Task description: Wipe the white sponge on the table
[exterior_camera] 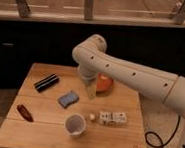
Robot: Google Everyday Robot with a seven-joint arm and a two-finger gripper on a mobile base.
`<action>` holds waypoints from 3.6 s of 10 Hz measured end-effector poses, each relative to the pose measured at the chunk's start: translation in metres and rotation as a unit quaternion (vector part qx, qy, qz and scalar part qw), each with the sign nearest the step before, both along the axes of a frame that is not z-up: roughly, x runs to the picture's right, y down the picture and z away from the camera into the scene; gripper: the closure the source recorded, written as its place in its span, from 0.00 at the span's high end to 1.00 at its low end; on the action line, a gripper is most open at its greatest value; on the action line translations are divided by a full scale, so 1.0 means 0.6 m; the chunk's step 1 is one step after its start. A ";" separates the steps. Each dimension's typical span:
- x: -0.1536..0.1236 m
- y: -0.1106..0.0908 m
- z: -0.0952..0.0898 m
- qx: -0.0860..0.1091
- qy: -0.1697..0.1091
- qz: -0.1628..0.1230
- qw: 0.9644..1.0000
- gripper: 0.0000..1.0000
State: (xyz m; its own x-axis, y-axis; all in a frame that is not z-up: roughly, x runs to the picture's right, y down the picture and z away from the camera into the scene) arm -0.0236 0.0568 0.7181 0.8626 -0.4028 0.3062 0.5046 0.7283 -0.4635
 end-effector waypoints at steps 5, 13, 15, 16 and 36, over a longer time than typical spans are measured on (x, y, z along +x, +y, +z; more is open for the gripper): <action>-0.028 0.010 0.028 -0.004 -0.022 -0.034 0.999 0.80; -0.111 0.048 0.082 -0.021 -0.065 -0.106 0.992 0.80; -0.119 0.052 0.086 -0.023 -0.071 -0.121 0.990 0.80; -0.118 0.055 0.093 -0.025 -0.074 -0.130 0.988 0.80; -0.152 0.146 0.246 -0.051 -0.147 -0.245 0.957 0.80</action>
State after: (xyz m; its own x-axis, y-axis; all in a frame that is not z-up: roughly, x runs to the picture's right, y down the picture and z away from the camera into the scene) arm -0.1148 0.1444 0.8657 0.4481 -0.6918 0.5662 0.8936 0.3286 -0.3058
